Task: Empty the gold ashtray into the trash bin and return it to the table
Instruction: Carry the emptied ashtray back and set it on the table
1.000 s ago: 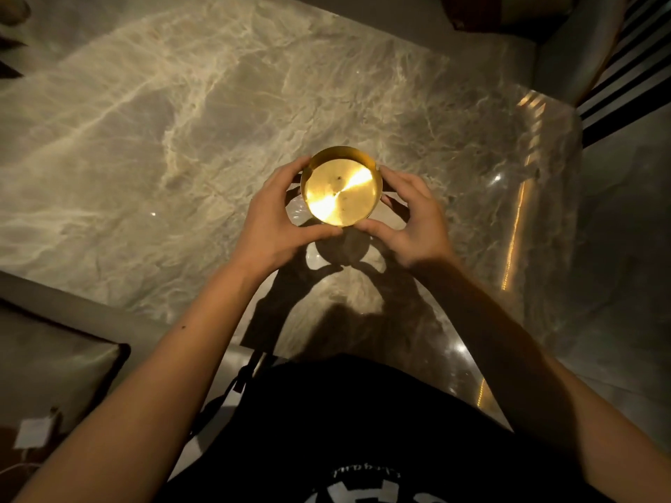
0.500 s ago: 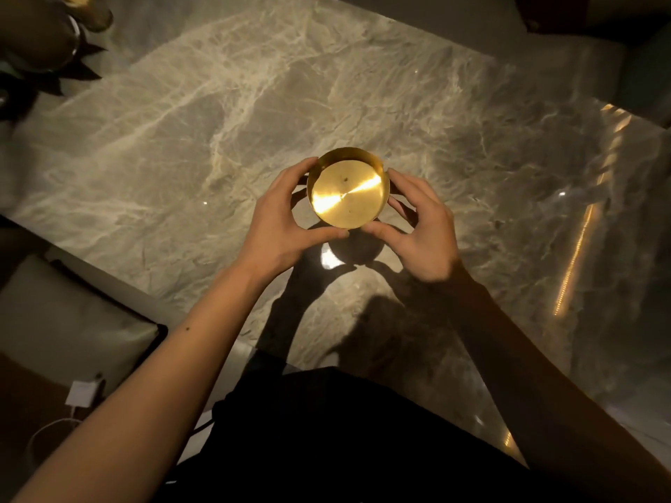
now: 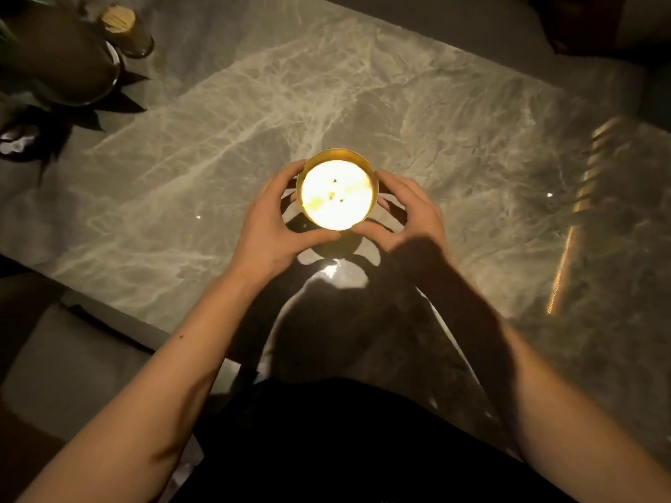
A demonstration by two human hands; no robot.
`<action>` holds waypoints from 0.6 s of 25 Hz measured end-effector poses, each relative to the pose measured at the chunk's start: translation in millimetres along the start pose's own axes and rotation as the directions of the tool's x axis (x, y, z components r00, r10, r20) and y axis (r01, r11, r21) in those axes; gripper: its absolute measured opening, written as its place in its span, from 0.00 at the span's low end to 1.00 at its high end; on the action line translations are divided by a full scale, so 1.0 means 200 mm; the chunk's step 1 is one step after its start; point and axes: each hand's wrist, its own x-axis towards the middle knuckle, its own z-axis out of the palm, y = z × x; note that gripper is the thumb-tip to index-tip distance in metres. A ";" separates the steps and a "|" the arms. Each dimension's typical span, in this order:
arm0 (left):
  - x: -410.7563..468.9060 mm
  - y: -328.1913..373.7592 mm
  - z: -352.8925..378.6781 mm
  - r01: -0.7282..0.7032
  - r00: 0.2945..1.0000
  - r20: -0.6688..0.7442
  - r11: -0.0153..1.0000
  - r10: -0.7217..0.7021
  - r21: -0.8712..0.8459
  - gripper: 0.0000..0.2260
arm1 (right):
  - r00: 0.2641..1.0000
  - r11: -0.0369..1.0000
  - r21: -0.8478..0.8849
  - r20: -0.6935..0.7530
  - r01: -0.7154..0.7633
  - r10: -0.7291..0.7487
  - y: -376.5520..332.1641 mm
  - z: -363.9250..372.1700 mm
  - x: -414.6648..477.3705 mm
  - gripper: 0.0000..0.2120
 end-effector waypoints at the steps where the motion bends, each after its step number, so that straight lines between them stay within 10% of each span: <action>1: 0.04 -0.05 -0.11 0.021 1.000 0.023 1.000 -0.021 -0.017 0.42 | 1.000 1.000 -0.003 0.000 -0.014 0.014 -0.06 0.10 0.04 0.34; 15: -0.03 -0.55 -1.21 0.047 0.989 -0.136 0.998 -0.054 -0.050 0.44 | 0.973 0.993 -0.057 0.216 0.101 -0.086 -0.68 1.14 0.31 0.36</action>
